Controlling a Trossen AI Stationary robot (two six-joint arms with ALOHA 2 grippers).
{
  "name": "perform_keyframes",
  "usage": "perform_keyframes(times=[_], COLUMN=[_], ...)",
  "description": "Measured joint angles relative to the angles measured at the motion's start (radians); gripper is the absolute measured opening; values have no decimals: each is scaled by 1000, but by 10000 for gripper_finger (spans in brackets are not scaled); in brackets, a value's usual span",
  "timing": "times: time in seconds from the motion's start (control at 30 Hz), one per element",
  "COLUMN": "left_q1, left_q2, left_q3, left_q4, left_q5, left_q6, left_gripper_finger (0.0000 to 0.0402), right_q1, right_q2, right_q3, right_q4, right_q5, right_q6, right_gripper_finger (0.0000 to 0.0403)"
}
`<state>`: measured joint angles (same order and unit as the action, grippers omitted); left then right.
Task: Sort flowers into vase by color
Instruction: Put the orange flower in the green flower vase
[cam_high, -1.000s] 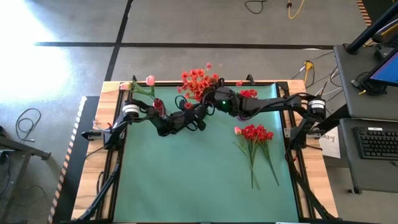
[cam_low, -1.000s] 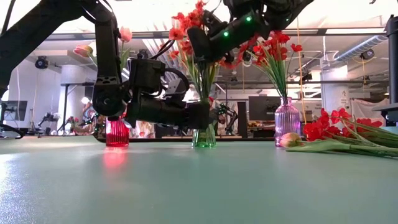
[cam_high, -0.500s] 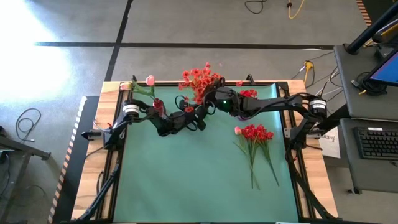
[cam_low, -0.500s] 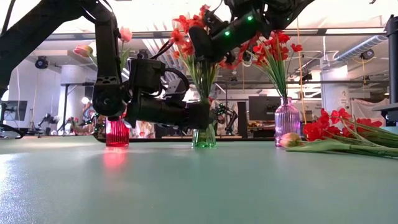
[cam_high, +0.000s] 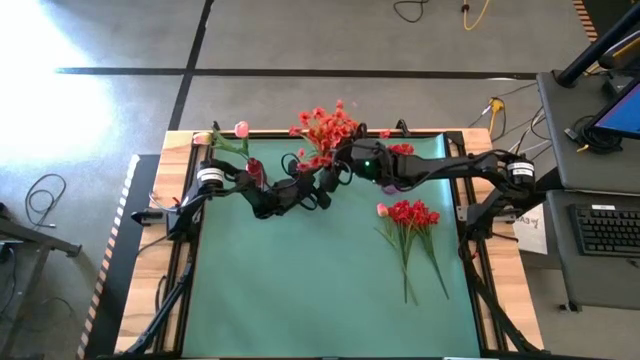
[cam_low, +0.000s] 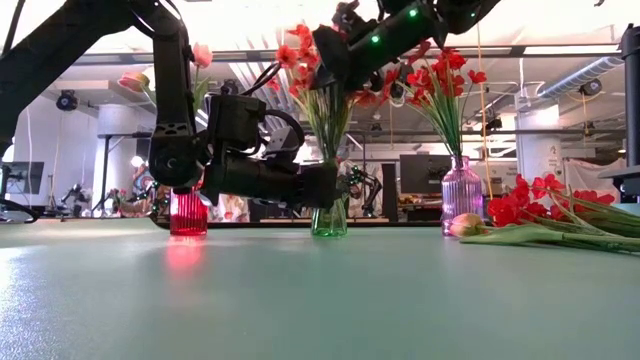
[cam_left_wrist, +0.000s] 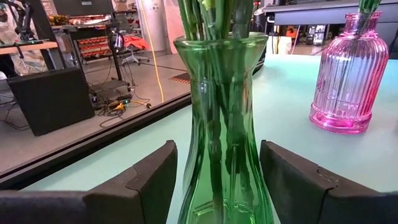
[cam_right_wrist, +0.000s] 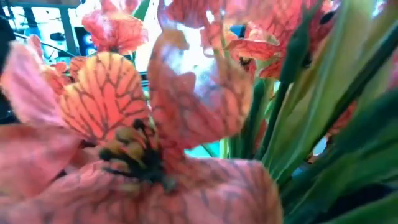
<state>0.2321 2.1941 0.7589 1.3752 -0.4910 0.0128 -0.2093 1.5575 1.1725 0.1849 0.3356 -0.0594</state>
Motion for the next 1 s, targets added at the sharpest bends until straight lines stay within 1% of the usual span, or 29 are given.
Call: perform_keyframes(times=[0.1,0.2,0.3,0.53,0.57,1.0], left_q1=[0,0,0,0,0,0], left_q2=[0,0,0,0,0,0], left_q3=[0,0,0,0,0,0], left_q4=[1,1,1,1,1,-2], left_q5=[0,0,0,1,1,2], left_q6=[0,0,0,0,0,0], left_gripper_finger=[209,209,209,209,209,209], right_q1=[5,6,6,6,6,-1], right_q2=[0,0,0,0,0,24], right_q3=[0,0,0,0,0,1], right_q4=[-2,-2,-2,-2,-2,0], right_q5=[0,1,1,1,1,1], right_q6=[4,10,10,21,22,44], right_gripper_finger=[173,157,125,25,18,17])
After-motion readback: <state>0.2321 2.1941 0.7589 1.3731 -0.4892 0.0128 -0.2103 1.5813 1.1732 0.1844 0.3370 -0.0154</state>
